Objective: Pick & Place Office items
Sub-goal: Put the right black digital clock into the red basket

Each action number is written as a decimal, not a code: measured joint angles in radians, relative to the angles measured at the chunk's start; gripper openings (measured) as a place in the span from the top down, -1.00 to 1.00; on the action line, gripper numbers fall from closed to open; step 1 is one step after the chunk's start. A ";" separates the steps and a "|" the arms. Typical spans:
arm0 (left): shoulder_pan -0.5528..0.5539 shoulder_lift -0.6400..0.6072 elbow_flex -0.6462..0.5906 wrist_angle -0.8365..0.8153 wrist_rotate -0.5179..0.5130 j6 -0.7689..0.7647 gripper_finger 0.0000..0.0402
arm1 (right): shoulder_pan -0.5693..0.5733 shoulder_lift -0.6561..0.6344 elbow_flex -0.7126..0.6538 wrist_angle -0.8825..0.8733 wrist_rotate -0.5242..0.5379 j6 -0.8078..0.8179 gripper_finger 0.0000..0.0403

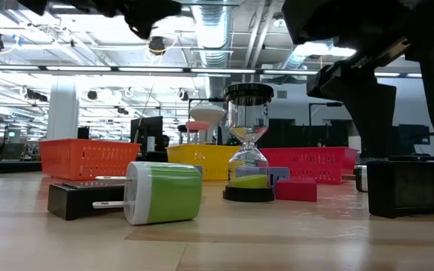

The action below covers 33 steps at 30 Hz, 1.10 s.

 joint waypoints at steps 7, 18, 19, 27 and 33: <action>0.000 -0.122 0.000 -0.008 0.002 0.000 -0.08 | 0.000 0.000 -0.001 -0.001 0.050 -0.065 -0.21; 0.000 -0.144 0.000 -0.017 0.004 0.000 -0.08 | 0.008 0.062 0.000 0.032 0.062 -0.065 -0.09; 0.000 -0.144 0.000 -0.018 0.004 0.000 -0.08 | 0.006 0.067 0.001 0.023 0.048 -0.066 -0.09; -0.001 -0.144 0.000 -0.018 0.004 0.000 -0.08 | 0.006 0.073 0.002 0.023 0.055 -0.069 -0.05; -0.001 -0.144 0.000 -0.018 0.004 0.000 -0.08 | 0.005 0.074 0.001 0.029 0.045 -0.076 0.14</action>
